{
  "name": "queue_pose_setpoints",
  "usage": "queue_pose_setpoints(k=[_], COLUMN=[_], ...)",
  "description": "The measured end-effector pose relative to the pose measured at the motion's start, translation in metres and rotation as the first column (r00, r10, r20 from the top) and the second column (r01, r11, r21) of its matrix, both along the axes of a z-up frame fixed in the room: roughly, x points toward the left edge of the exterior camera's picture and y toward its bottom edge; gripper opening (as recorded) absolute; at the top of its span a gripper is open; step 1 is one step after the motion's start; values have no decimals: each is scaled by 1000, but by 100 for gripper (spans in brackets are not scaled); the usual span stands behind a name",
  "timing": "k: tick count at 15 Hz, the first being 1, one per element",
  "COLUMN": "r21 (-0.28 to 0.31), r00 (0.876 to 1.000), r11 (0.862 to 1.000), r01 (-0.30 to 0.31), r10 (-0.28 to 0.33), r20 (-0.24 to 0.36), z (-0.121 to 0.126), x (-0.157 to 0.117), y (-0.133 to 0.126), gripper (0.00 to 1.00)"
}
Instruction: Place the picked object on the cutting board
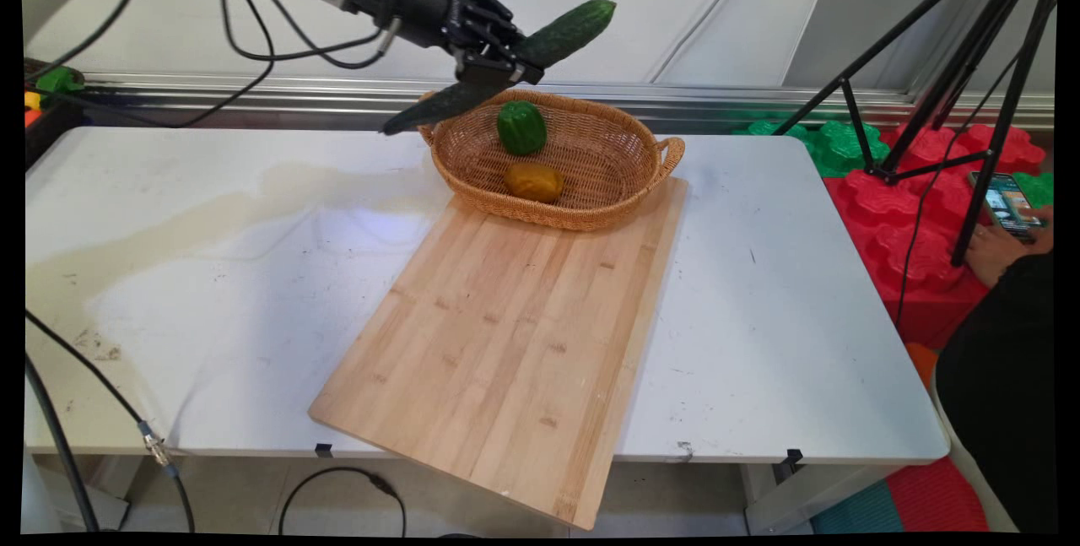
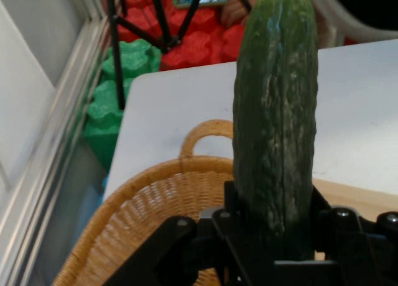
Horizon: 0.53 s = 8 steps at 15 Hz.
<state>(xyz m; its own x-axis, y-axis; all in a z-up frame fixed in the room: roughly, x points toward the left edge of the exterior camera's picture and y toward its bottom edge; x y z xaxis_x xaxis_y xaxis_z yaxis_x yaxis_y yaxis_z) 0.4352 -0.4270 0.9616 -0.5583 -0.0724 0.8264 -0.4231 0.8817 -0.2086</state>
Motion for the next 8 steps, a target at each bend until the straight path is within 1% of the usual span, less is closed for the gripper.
queue_pose_setpoints(k=[4, 8], r21=[64, 123], r00=[999, 998], r11=[998, 991], r01=[26, 59], r10=[-24, -57], r20=[-28, -17], z=[11, 4], x=[8, 10], y=[35, 65], gripper=[0, 0])
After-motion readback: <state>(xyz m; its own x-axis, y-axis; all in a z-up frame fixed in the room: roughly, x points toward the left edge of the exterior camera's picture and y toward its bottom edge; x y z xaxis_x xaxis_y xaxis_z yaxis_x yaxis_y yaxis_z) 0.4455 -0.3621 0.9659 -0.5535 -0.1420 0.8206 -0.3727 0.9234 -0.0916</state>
